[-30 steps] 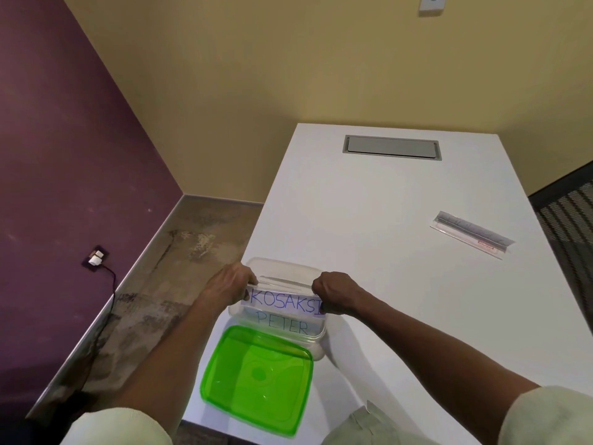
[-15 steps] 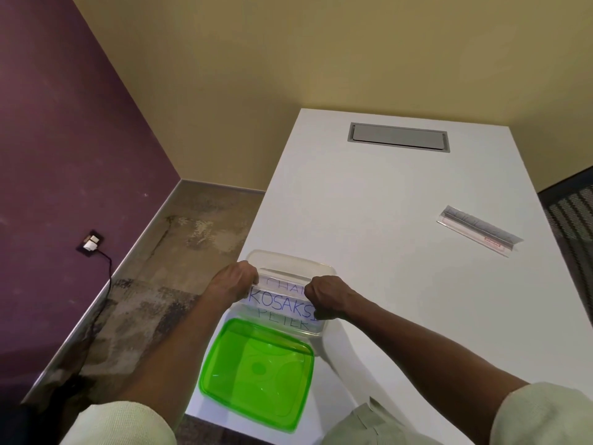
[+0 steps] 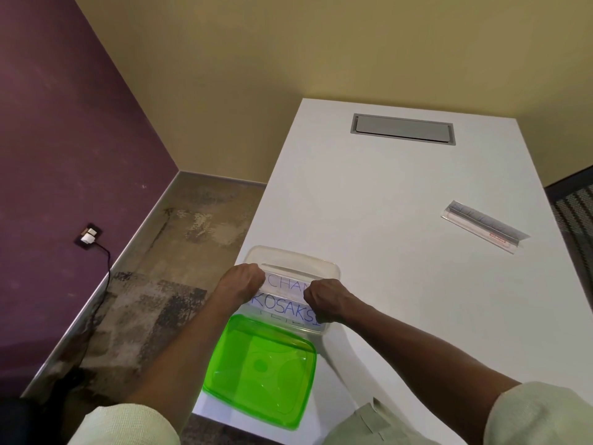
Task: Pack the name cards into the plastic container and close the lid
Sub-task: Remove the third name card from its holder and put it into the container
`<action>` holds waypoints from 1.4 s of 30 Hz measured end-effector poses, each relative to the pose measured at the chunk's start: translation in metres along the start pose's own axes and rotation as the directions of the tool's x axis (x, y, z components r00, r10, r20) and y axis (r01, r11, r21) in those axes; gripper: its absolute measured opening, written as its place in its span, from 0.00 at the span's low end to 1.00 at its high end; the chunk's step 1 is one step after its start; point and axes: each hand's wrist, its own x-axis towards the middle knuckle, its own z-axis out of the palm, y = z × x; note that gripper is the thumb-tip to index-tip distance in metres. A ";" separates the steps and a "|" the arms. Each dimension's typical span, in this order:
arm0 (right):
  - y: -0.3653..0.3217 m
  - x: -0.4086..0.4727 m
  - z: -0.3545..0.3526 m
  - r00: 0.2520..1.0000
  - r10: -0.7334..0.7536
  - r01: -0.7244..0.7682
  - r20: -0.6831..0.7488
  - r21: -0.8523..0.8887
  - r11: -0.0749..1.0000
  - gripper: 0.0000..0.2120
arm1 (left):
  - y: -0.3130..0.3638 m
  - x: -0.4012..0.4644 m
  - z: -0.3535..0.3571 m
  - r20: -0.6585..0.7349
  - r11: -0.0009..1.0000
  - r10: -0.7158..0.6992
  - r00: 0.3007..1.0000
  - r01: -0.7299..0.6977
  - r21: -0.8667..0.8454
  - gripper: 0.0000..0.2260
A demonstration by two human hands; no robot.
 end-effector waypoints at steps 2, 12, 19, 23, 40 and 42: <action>-0.001 0.001 0.003 1.000 -0.004 0.004 -0.008 0.000 1.000 0.07 | 0.001 0.002 0.002 -0.002 1.000 0.007 1.000 -0.007 0.017 0.15; 0.000 0.006 0.010 0.999 -0.009 0.010 -0.031 0.030 1.000 0.07 | 0.003 0.006 0.016 0.024 0.999 0.015 1.000 -0.016 0.052 0.14; -0.003 0.010 0.012 0.999 -0.017 0.017 -0.042 0.003 1.000 0.09 | 0.004 0.008 0.020 0.052 0.997 0.013 0.999 -0.017 0.076 0.14; -0.005 0.012 0.015 0.999 -0.023 0.022 -0.036 -0.023 0.999 0.08 | 0.005 0.007 0.020 0.059 0.998 -0.009 0.998 0.005 0.067 0.13; -0.004 0.004 0.016 0.998 0.027 -0.021 -0.064 0.088 0.996 0.07 | 0.009 -0.001 0.015 0.050 0.998 -0.044 0.998 0.046 -0.033 0.12; -0.003 0.003 0.013 0.996 0.029 -0.021 -0.082 0.097 0.995 0.09 | 0.007 -0.001 0.010 0.052 0.990 -0.074 0.996 0.079 -0.115 0.17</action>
